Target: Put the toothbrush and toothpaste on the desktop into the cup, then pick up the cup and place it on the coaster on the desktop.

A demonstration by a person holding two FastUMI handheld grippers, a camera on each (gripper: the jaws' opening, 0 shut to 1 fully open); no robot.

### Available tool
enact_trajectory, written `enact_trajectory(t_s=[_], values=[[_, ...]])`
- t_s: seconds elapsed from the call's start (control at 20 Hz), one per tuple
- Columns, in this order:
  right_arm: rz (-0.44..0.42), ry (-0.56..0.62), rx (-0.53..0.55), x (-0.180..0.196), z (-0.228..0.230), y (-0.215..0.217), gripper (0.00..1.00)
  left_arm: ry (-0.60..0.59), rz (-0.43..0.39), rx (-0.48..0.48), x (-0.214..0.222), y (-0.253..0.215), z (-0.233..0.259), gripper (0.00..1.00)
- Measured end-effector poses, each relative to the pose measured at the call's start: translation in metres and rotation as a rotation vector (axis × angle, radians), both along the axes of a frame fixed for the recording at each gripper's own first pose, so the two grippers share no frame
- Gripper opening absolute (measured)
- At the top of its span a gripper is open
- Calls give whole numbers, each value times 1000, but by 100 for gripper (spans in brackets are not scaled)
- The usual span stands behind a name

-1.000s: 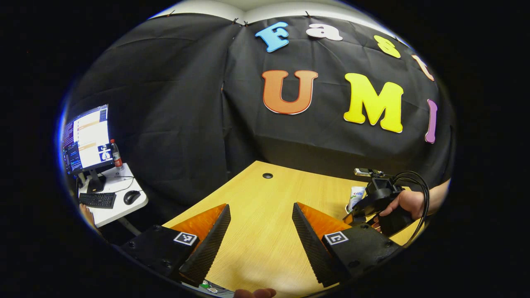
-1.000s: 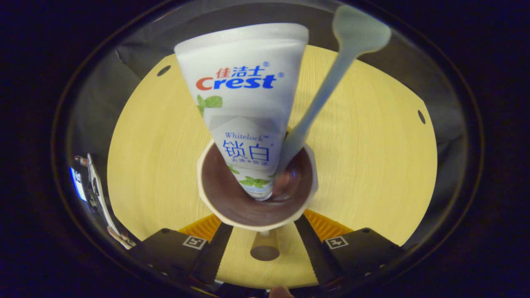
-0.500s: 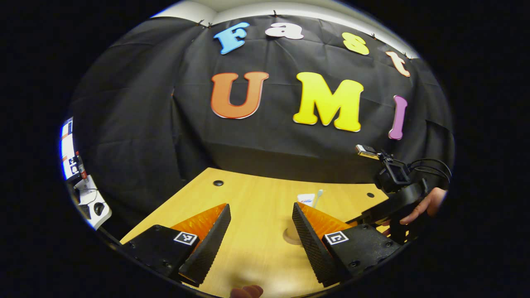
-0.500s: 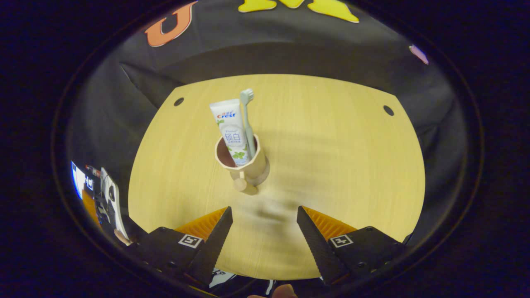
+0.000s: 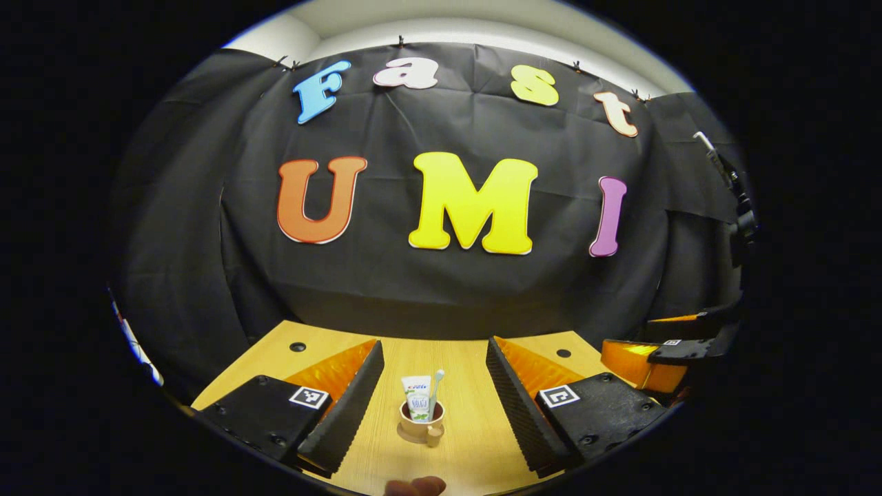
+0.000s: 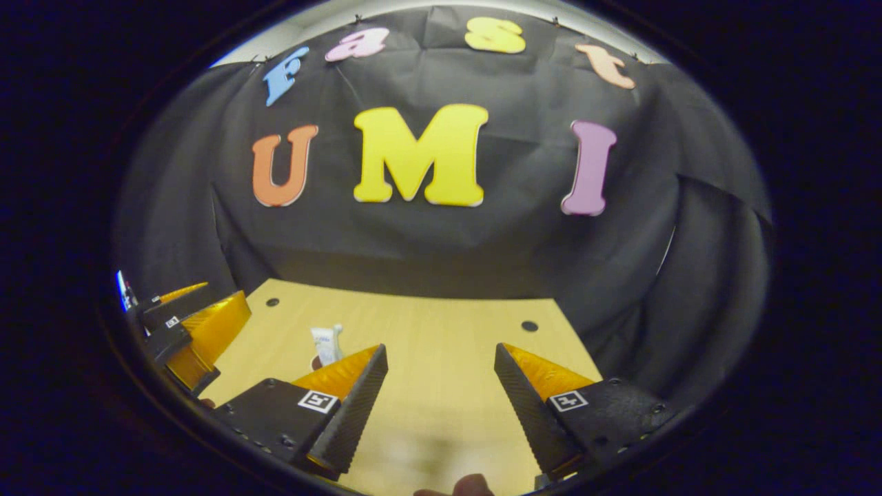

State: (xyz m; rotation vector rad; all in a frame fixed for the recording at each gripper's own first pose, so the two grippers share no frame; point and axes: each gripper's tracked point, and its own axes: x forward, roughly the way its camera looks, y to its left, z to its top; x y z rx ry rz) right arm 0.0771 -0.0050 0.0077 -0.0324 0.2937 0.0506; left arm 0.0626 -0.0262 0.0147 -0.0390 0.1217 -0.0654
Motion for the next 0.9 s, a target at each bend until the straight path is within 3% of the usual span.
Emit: enact_trajectory(t_s=[0.05, 0.25, 0.45, 0.5, 0.55, 0.9], values=[[-2, -49, 5, -4, 14, -4, 95, -14, 8, -7, -2, -4, 8, 95], [10, -182, 2, -6, 21, -4, 94, -54, 32, -11, -15, -13, 26, 95], [17, -192, 38, -4, 18, -3, 94, -86, 53, 9, -24, -11, 34, 95], [12, -194, 37, -4, 16, -5, 94, -93, 55, 13, -26, -10, 37, 100], [9, -202, 34, -5, 18, -6, 94, -95, 54, 18, -26, -11, 38, 95], [12, -230, 34, -8, 26, -5, 94, -96, 78, 25, -34, -8, 39, 95]])
